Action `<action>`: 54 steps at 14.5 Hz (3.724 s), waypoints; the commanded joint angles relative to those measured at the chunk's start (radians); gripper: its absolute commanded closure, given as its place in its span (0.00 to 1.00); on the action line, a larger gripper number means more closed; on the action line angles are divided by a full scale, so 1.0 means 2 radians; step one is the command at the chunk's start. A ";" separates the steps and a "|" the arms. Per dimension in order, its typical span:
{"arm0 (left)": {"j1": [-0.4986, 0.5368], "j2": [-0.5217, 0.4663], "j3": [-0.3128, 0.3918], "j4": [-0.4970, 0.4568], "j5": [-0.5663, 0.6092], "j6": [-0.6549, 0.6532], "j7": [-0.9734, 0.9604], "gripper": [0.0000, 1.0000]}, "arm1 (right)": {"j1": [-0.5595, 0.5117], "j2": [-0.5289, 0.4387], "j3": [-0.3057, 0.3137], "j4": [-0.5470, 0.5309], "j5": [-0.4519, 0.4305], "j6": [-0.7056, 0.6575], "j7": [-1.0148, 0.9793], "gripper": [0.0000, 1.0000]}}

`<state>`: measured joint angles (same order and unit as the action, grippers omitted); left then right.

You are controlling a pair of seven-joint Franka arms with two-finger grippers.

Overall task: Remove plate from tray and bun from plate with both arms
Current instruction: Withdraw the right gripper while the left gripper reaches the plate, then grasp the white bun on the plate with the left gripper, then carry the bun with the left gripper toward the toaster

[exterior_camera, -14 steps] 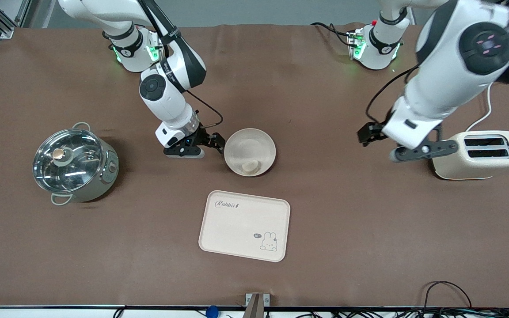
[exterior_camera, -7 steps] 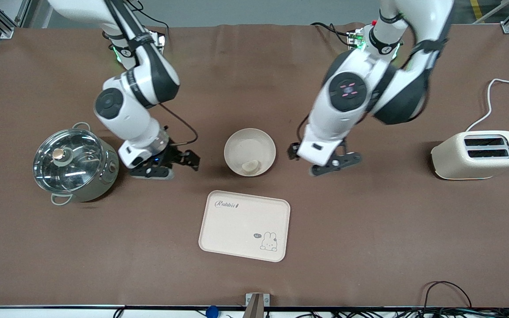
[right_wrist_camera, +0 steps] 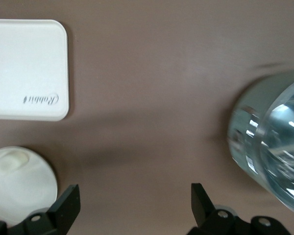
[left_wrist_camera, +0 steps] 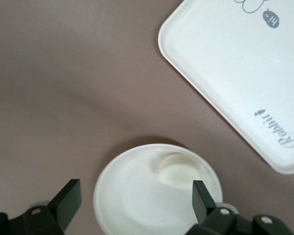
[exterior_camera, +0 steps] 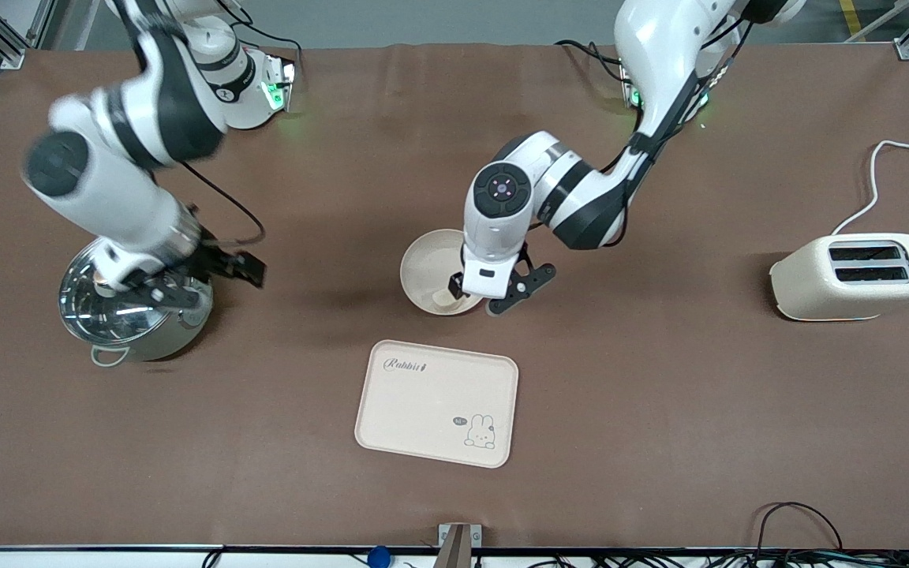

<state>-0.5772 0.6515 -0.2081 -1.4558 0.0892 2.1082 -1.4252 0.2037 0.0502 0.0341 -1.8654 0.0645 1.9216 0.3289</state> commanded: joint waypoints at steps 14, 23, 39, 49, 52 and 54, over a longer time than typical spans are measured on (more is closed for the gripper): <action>-0.044 0.103 0.007 0.005 0.040 0.152 -0.074 0.12 | -0.108 -0.221 -0.072 -0.040 -0.014 -0.203 -0.225 0.00; -0.047 0.101 0.007 0.002 0.042 0.152 -0.073 0.47 | -0.130 -0.201 -0.068 -0.020 -0.010 -0.224 -0.211 0.00; 0.140 0.019 0.018 -0.024 0.062 0.034 0.035 0.44 | -0.114 -0.100 -0.049 0.089 -0.035 -0.212 -0.181 0.00; 0.245 0.017 0.018 -0.097 0.062 0.034 0.110 0.43 | -0.138 -0.065 -0.052 0.130 -0.034 -0.180 -0.180 0.00; 0.253 0.020 0.018 -0.102 0.062 0.034 0.113 0.31 | -0.139 -0.058 -0.052 0.130 -0.034 -0.178 -0.180 0.00; 0.254 0.019 0.018 -0.103 0.062 0.034 0.115 0.03 | -0.139 -0.059 -0.052 0.130 -0.034 -0.180 -0.181 0.00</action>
<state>-0.0731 0.7118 -0.1633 -1.6367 0.1940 2.1781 -1.1984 -0.0671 -0.0725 -0.0773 -1.6127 0.0118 1.5627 -0.0467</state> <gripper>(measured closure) 0.361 0.000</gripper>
